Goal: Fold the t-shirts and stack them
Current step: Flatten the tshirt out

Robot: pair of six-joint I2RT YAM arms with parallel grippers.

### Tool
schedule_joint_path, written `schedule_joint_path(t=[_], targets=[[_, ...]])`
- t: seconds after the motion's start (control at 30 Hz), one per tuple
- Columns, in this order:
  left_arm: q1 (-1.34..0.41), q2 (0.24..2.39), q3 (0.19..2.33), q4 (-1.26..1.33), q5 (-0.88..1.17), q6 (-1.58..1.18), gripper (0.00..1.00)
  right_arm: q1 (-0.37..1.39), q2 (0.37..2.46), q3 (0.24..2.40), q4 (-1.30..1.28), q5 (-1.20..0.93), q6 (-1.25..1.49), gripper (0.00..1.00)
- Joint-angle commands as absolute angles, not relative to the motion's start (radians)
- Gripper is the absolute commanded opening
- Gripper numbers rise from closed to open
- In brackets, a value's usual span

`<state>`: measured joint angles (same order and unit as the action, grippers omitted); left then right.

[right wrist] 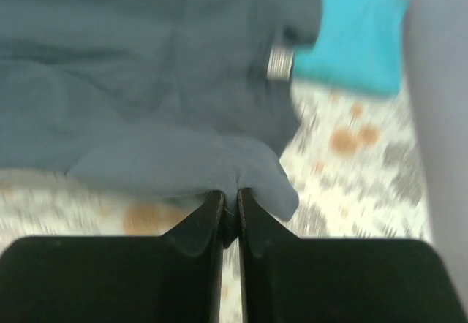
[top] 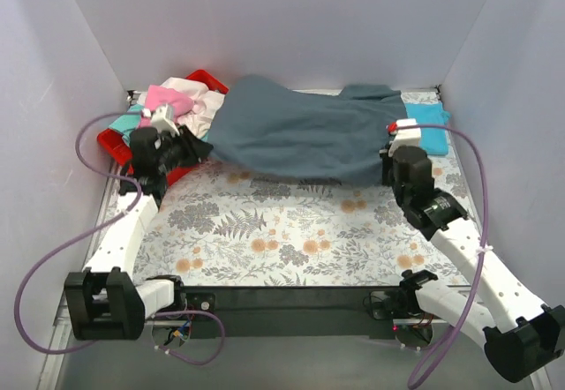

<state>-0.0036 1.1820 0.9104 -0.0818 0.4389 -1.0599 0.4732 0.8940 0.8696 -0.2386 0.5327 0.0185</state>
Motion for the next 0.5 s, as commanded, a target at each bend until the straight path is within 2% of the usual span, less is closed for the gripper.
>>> schedule_joint_path(t=[0.0,0.03,0.07,0.1,0.13,0.17,0.2,0.23,0.33,0.47], targets=[[-0.015,1.016,0.737,-0.101,0.32,-1.112,0.43,0.482,0.799,0.809,-0.483,0.453,0.245,0.09],[-0.068,0.982,0.673,-0.092,0.27,-1.115,0.59,0.497,0.79,0.801,-0.517,0.446,0.262,0.18],[-0.078,0.927,0.643,-0.077,0.255,-1.126,0.65,0.506,0.778,0.804,-0.584,0.49,0.279,0.22],[-0.08,0.902,0.625,-0.042,0.268,-1.156,0.7,0.517,0.749,0.808,-0.61,0.511,0.293,0.3],[-0.08,0.882,0.612,-0.026,0.273,-1.166,0.83,0.534,0.729,0.808,-0.623,0.517,0.299,0.37],[-0.08,0.864,0.614,-0.02,0.278,-1.169,0.86,0.535,0.707,0.808,-0.627,0.493,0.293,0.42],[-0.081,0.862,0.618,-0.023,0.279,-1.166,0.87,0.537,0.672,0.807,-0.624,0.479,0.285,0.5],[-0.081,0.867,0.624,-0.021,0.285,-1.167,0.87,0.537,0.657,0.805,-0.621,0.477,0.285,0.53],[-0.09,0.926,0.64,-0.006,0.322,-1.164,0.88,0.537,0.64,0.784,-0.577,0.445,0.258,0.56],[-0.158,1.038,0.658,0.075,0.261,-1.157,0.88,0.537,0.736,0.735,-0.471,0.321,0.232,0.54]])
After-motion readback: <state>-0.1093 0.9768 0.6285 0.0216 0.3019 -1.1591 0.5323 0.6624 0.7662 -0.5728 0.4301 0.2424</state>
